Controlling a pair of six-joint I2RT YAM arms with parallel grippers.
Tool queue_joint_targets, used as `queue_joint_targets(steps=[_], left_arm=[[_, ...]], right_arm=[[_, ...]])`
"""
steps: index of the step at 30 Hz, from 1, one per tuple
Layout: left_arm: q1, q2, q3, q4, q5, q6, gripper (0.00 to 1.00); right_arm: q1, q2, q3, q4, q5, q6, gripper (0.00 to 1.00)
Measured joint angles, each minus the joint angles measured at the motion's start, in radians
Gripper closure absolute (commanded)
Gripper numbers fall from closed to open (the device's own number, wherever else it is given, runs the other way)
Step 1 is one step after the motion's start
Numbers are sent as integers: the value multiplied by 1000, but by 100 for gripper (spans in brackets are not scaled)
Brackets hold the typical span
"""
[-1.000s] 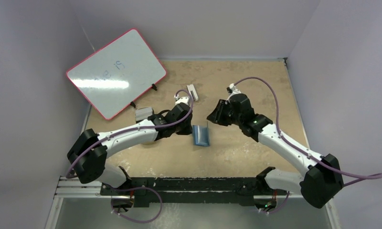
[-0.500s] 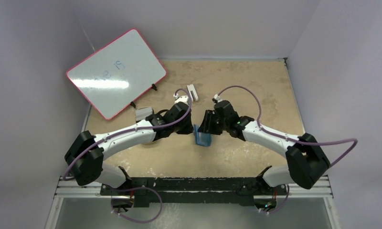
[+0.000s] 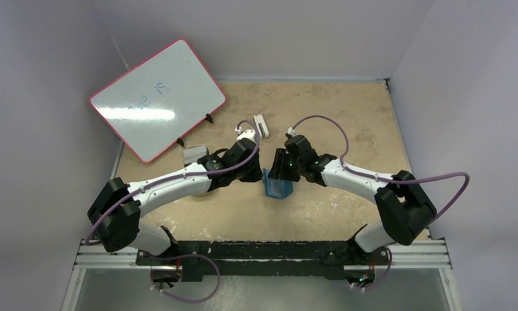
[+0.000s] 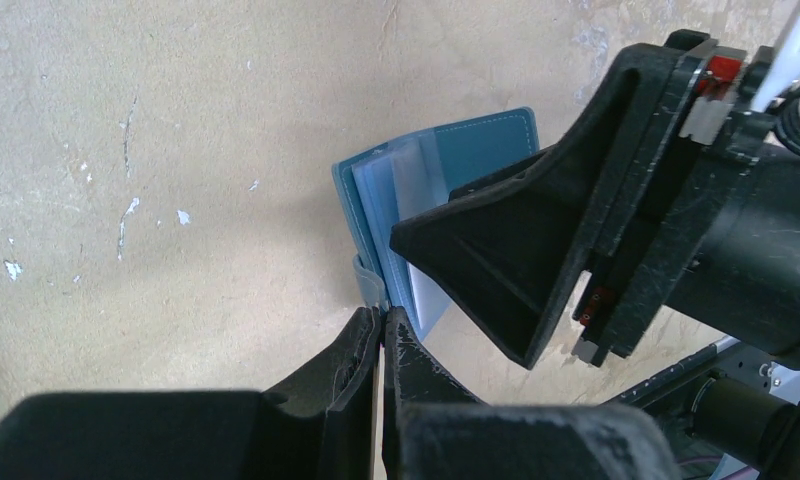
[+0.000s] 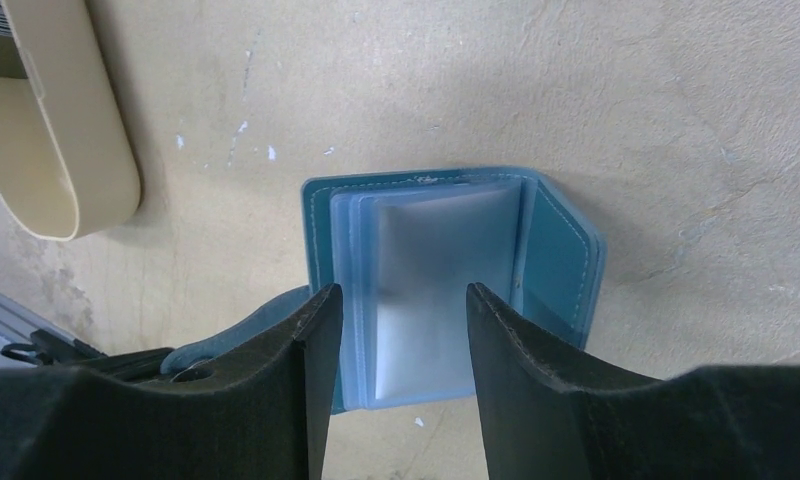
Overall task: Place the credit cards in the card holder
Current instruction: Open the card holder at the center of the board.
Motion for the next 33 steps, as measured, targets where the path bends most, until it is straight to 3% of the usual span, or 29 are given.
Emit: queue_joint_targets(steps=[16,33], left_arm=[[0,-1,0,1,0,0,100],[0,-1,0,-16,-54,4,100]], right_arm=[[2,46,5,-4,14,0,49],[5,-12,11,-179,208,5,47]])
